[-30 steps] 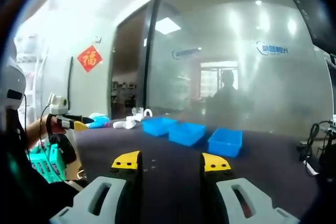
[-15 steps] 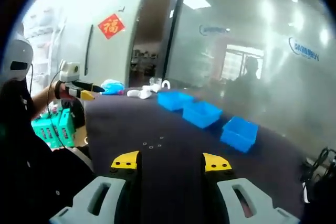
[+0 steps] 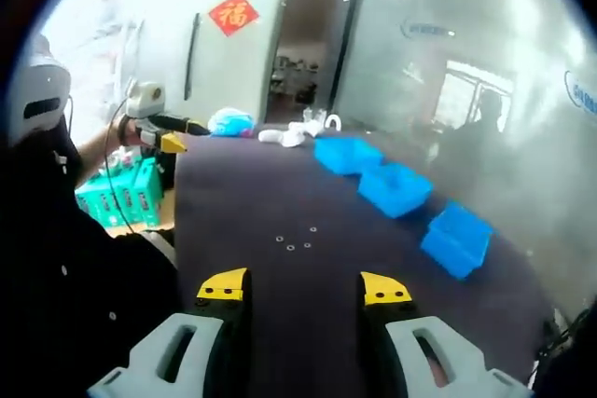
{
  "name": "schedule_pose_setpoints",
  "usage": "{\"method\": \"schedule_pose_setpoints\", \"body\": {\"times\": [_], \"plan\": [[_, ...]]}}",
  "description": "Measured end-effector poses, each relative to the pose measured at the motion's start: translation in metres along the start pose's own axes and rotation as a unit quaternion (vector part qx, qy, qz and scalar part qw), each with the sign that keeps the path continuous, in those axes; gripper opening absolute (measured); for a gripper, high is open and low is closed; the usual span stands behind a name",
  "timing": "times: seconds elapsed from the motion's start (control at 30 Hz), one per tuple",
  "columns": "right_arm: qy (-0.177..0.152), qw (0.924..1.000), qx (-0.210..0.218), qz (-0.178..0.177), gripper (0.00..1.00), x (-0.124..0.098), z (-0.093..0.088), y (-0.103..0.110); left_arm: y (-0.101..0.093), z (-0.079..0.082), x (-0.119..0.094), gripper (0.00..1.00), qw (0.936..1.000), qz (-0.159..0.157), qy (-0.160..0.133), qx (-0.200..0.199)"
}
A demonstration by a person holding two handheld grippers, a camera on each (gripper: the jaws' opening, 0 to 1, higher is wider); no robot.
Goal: Sort the screws, nuts, and washers into the corresponding bins
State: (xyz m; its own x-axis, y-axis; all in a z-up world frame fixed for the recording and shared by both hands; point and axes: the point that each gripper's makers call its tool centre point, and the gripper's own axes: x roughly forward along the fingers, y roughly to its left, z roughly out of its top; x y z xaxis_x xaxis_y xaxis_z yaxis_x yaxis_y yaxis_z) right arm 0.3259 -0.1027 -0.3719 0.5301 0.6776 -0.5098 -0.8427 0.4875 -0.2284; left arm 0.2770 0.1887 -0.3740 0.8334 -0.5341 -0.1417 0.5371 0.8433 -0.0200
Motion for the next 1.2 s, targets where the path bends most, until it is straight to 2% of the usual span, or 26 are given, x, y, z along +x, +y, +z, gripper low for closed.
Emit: {"method": "schedule_pose_setpoints", "body": {"times": [0.4, 0.7, 0.93, 1.2], "plan": [[0.033, 0.9983, -0.034, 0.035, 0.41, 0.014, 0.006, 0.005, -0.003, -0.004, -0.003, 0.47, 1.0, -0.009, 0.004, -0.002], [0.061, 0.9936, -0.064, 0.07, 0.41, 0.03, 0.011, 0.01, -0.003, -0.006, -0.006, 0.47, 0.9999, -0.01, 0.005, -0.001], [0.083, 0.9874, -0.09, 0.1, 0.4, 0.049, 0.019, 0.015, -0.007, -0.01, -0.007, 0.47, 0.9998, -0.017, 0.01, -0.001], [0.12, 0.9731, -0.128, 0.149, 0.38, 0.077, 0.027, 0.026, -0.01, -0.012, -0.007, 0.47, 0.9996, -0.026, 0.014, -0.002]]}}
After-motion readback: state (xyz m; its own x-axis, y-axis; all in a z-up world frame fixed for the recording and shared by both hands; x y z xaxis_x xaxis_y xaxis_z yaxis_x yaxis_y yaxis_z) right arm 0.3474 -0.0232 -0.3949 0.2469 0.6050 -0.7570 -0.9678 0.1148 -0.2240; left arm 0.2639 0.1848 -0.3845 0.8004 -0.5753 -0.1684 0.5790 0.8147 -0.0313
